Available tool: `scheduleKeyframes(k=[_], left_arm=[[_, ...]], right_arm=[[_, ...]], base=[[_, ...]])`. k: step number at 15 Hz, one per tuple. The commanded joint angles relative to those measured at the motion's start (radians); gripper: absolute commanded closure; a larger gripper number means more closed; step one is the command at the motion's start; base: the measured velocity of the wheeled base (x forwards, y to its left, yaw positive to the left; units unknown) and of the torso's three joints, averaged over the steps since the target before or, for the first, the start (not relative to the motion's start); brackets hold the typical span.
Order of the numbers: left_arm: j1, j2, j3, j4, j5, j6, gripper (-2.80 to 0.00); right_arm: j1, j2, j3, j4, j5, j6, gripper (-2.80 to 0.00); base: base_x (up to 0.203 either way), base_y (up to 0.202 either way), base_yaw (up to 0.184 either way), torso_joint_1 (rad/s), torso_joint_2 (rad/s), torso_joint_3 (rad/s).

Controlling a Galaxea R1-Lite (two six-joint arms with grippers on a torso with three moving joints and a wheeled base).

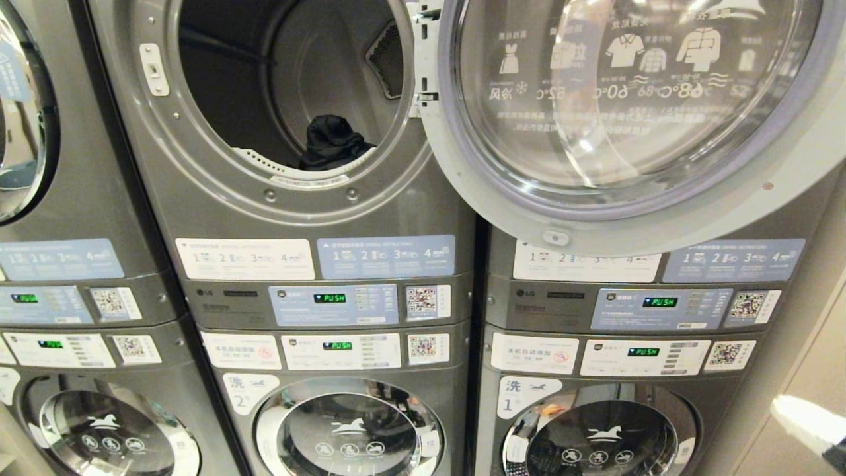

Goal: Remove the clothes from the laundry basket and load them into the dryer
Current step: Open the dryer, then take the clothes out of the basket

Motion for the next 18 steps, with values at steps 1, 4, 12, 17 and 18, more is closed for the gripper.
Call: scheduleKeyframes(k=[1,4,12,17,18], left_arm=[[-0.024,-0.033,0.001,0.0,-0.011,0.001,0.0],[-0.023,-0.051,0.005,-0.002,0.004,0.003,0.0],[-0.007,-0.237,0.152,-0.252,0.113,0.1,0.0],[-0.007,-0.237,0.151,-0.224,0.12,0.059,0.0],[-0.007,-0.237,0.15,-0.224,0.12,0.063,0.0]], right_arm=[[0.0,-0.137,0.121,0.035,-0.023,-0.007,0.0],[0.0,-0.324,0.124,0.272,-0.036,-0.01,0.0],[-0.14,-0.437,0.08,0.469,-0.075,-0.003,0.0],[-0.249,-0.622,0.082,0.466,-0.061,0.023,0.0],[-0.244,-0.703,0.087,0.462,-0.027,0.026,0.0]], base=[[0.0,0.0,0.0,0.0,0.0,0.0],[0.0,0.0,0.0,0.0,0.0,0.0],[0.0,0.0,0.0,0.0,0.0,0.0],[0.0,0.0,0.0,0.0,0.0,0.0],[0.0,0.0,0.0,0.0,0.0,0.0]])
